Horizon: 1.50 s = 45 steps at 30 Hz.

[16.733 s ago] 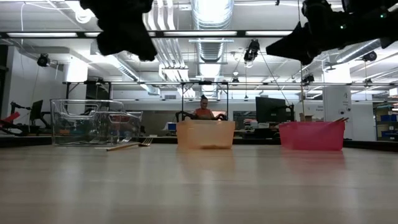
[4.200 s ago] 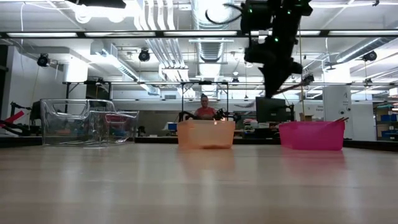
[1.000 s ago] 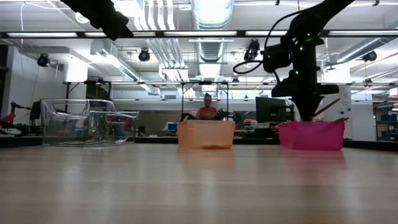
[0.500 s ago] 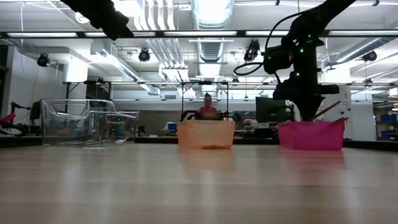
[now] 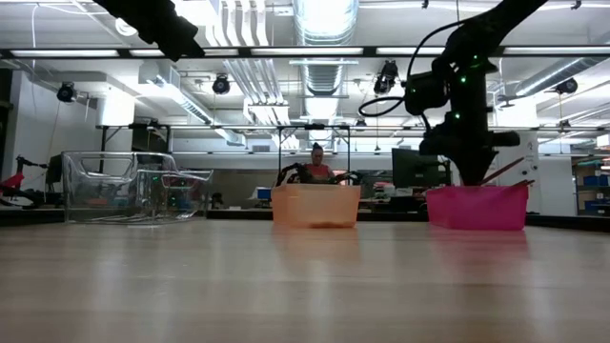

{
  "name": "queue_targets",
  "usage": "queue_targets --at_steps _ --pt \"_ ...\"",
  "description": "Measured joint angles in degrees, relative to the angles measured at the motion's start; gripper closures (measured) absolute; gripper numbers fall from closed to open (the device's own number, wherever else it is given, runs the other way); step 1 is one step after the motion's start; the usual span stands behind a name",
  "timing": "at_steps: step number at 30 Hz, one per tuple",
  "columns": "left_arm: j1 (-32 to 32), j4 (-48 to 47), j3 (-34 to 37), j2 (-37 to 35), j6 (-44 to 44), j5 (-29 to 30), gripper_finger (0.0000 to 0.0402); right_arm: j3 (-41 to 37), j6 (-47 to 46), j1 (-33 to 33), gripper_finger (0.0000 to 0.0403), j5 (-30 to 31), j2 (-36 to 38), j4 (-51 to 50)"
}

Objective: Sort silverware by color (type)
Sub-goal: Put the gold fork into the red bin

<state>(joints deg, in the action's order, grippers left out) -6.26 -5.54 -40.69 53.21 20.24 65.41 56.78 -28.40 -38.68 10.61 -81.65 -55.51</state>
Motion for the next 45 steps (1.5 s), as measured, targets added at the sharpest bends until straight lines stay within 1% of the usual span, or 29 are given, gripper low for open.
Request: queue_targets --at_steps 17,39,42,45 --pt "0.0 0.4 0.0 0.0 -0.01 0.0 0.0401 -2.81 3.22 -0.12 0.039 -0.09 0.0 3.87" --pt "-0.02 1.01 0.0 0.0 0.01 0.0 0.0401 -2.91 5.46 -0.74 0.0389 -0.02 0.0 5.09" --pt "-0.02 1.18 0.0 0.0 0.01 0.0 0.0401 -2.91 5.46 -0.74 0.0379 -0.02 0.0 5.08" --pt "-0.02 1.37 0.0 0.0 0.01 0.0 0.0401 -2.91 5.39 -0.74 0.0356 -0.04 0.0 5.12"
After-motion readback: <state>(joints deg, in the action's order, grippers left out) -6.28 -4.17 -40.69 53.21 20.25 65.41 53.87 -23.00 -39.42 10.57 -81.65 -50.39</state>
